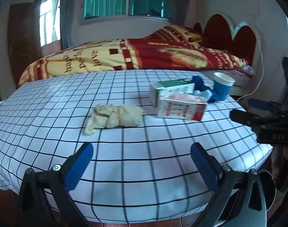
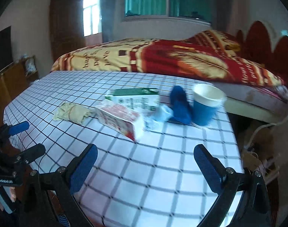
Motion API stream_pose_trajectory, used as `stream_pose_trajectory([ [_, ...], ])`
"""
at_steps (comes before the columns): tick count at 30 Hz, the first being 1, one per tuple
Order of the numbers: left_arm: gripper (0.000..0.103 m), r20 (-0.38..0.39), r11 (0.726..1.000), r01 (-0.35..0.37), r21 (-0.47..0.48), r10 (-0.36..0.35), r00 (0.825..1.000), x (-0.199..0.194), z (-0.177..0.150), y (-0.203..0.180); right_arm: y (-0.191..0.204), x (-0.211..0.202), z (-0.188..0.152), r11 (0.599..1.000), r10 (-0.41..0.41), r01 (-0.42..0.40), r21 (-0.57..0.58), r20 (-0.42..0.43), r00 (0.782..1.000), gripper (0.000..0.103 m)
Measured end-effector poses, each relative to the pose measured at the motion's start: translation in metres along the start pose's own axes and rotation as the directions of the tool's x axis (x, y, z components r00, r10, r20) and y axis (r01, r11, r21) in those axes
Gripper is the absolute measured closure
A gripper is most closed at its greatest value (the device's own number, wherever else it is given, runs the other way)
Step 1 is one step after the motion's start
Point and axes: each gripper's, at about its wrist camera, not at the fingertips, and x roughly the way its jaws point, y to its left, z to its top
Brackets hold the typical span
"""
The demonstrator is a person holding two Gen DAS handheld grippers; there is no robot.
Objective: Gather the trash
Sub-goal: 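Grasp the beige cloth with the left tool while the right tool grasps the white-red milk carton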
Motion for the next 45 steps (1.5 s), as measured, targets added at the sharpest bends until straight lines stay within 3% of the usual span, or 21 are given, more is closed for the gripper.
stream_pose_trajectory([
  [9, 0.001, -0.026, 0.999, 0.007, -0.042, -0.008, 1.000, 0.015, 0.004, 0.022, 0.014, 0.082, 0.037, 0.998, 0.048, -0.052, -0.045, -0.072, 0.996, 0.012],
  [12, 0.001, -0.036, 0.998, 0.009, -0.055, -0.011, 0.999, 0.018, 0.004, 0.028, 0.015, 0.099, 0.036, 0.996, 0.071, -0.078, -0.050, -0.129, 0.989, 0.028],
  [15, 0.001, -0.040, 0.998, 0.005, -0.062, -0.007, 0.999, 0.021, 0.003, 0.032, 0.020, 0.092, 0.027, 0.987, 0.157, -0.162, -0.019, -0.160, 0.975, 0.038],
  [19, 0.001, -0.042, 0.998, 0.001, -0.069, -0.004, 0.999, 0.024, 0.003, 0.035, 0.037, 0.086, 0.019, 0.982, 0.165, -0.177, -0.062, -0.166, 0.972, 0.038],
  [27, 0.001, -0.067, 0.997, -0.008, -0.080, 0.003, 0.998, 0.030, 0.006, 0.048, 0.061, 0.116, 0.021, 0.980, 0.152, -0.174, -0.094, -0.203, 0.967, 0.038],
  [28, 0.003, -0.072, 0.997, -0.009, -0.080, 0.004, 0.997, 0.032, 0.006, 0.049, 0.061, 0.117, 0.020, 0.978, 0.168, -0.189, -0.087, -0.205, 0.964, 0.061],
  [29, 0.003, -0.073, 0.997, -0.009, -0.080, 0.003, 0.997, 0.033, 0.006, 0.051, 0.062, 0.116, 0.019, 0.975, 0.184, -0.205, -0.081, -0.212, 0.960, 0.066],
  [39, 0.011, -0.071, 0.999, -0.022, -0.045, 0.018, 0.997, 0.056, 0.013, 0.058, 0.050, 0.053, 0.020, 0.998, 0.064, -0.064, -0.014, -0.033, 0.997, 0.067],
  [45, 0.011, -0.117, 1.000, -0.002, -0.008, 0.001, 0.993, 0.092, 0.036, 0.060, 0.038, 0.067, 0.028, 0.999, 0.030, -0.027, 0.042, -0.069, 0.997, 0.067],
])
